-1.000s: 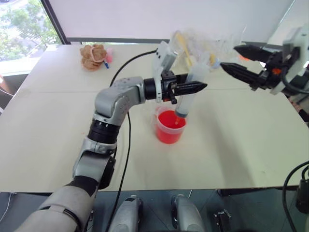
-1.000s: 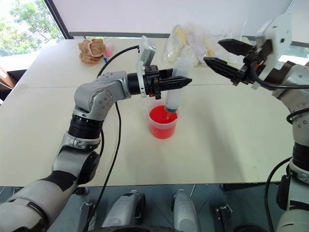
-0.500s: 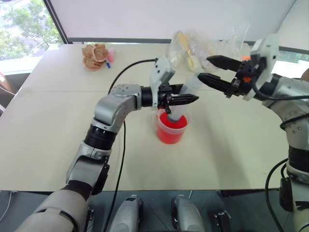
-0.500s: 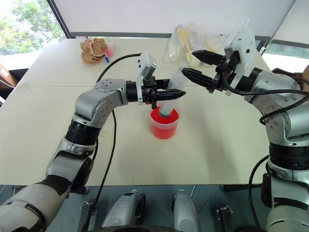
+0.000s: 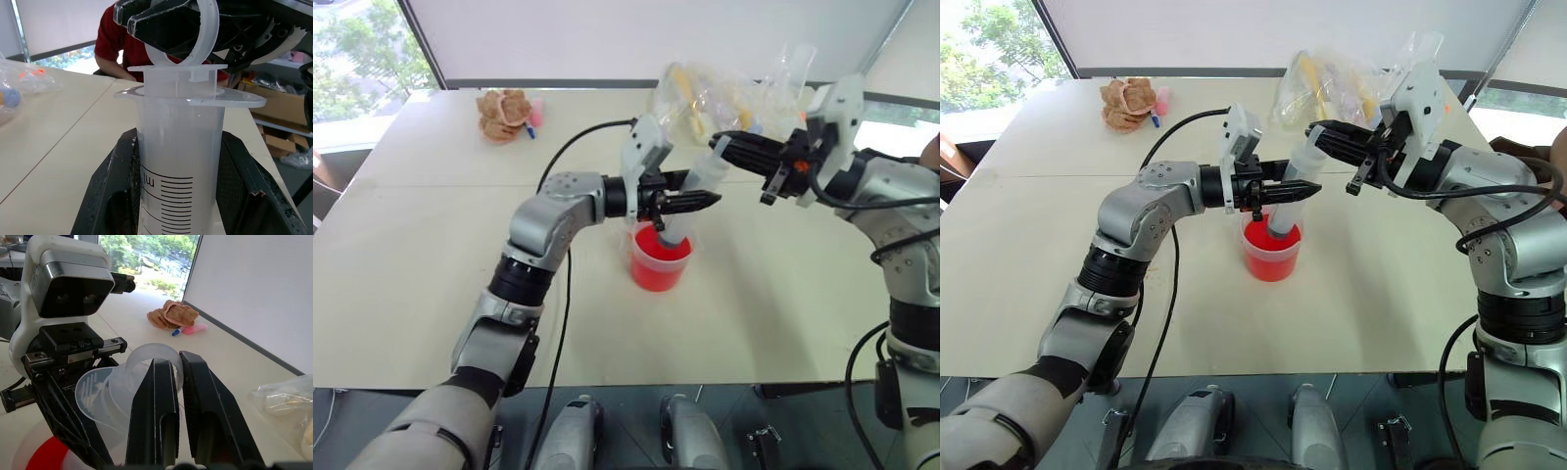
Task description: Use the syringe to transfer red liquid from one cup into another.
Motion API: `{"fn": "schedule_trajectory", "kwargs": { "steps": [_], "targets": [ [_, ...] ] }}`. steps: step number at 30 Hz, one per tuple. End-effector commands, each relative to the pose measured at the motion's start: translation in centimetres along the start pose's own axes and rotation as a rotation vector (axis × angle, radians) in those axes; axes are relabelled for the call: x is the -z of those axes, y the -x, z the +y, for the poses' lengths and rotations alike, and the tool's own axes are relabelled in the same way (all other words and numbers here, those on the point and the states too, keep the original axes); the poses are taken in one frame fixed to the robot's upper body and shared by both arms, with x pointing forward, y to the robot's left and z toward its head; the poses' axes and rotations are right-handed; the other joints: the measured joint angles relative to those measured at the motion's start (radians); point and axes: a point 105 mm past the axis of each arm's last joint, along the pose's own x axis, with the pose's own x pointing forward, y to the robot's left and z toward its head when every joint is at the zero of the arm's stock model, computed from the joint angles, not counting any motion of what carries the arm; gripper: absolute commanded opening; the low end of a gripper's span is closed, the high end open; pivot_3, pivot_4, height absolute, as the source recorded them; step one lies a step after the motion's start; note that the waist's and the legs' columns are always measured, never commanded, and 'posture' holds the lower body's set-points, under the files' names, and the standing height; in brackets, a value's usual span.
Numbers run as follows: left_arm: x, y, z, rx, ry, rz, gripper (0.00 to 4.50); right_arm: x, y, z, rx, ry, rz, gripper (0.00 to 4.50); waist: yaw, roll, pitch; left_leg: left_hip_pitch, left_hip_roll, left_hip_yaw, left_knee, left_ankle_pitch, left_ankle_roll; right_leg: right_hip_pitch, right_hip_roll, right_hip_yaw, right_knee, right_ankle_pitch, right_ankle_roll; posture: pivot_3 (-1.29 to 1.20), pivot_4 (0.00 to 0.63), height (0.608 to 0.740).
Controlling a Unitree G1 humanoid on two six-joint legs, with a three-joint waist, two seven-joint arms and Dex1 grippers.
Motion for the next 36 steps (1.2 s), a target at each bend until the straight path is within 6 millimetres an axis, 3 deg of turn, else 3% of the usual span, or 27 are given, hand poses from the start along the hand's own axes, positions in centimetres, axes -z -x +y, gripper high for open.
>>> {"fn": "schedule_trajectory", "kwargs": {
  "steps": [1,11,20,21,23,26,32,36],
  "targets": [
    [0.3,-0.1,-0.7,0.029,-0.004,-0.001,1.42,-3.3,0.6,-1.8,0.095,0.096,-0.098,0.04,0.0,0.0,0.0,0.0,0.0,0.0,0.0,0.0,0.0,0.0,0.0,0.0,0.0,0.0,0.0,0.0,0.15,0.74],
    [2.2,0.3,-1.4,0.034,0.033,0.013,1.42,-4.6,1.2,-4.4,0.212,0.163,-0.135,0.04,0.0,0.0,0.0,0.0,0.0,0.0,0.0,0.0,0.0,0.0,0.0,0.0,0.0,0.0,0.0,0.0,0.15,0.74],
    [1.7,0.2,-1.1,0.014,0.022,-0.013,1.42,-4.4,1.5,-4.5,0.202,0.146,-0.138,0.04,0.001,0.0,0.0,0.0,0.0,0.0,0.0,0.0,0.0,0.0,0.0,0.0,0.0,0.0,0.0,0.0,0.15,0.74],
    [1.4,0.2,-1.0,0.011,0.02,-0.022,1.42,-4.2,1.5,-4.3,0.192,0.141,-0.133,0.7,0.001,0.0,0.0,0.0,0.0,0.0,0.0,0.0,0.0,0.0,0.0,0.0,0.0,0.0,0.0,0.0,0.15,0.74],
    [0.5,0.3,-0.7,0.003,0.016,-0.05,1.42,-4.0,1.6,-4.4,0.202,0.142,-0.128,1.48,0.002,0.0,0.0,0.0,0.0,0.0,0.0,0.0,0.0,0.0,0.0,0.0,0.0,0.0,0.0,0.0,0.15,0.74],
    [-1.1,0.6,-0.3,-0.01,0.017,-0.099,1.42,-3.8,2.4,-4.5,0.217,0.132,-0.12,3.01,0.003,0.0,0.0,0.0,0.0,0.0,0.0,0.0,0.0,0.0,0.0,0.0,0.0,0.0,0.0,0.0,0.15,0.74],
    [-3.6,1.7,0.6,-0.04,0.023,-0.165,1.42,-3.4,5.5,-3.6,0.204,-0.028,-0.142,3.01,0.004,0.0,0.0,0.0,0.0,-0.001,0.0,0.0,0.0,0.0,0.0,0.0,0.0,0.0,0.0,0.0,0.15,0.74],
    [-4.8,2.4,0.9,-0.043,0.029,-0.19,1.42,-4.0,7.7,-4.2,0.261,-0.113,-0.207,3.01,0.0,0.0,0.0,0.0,0.0,0.0,0.0,0.0,0.0,0.0,0.0,0.0,0.0,0.0,0.0,0.0,0.15,0.74]
  ]
}}
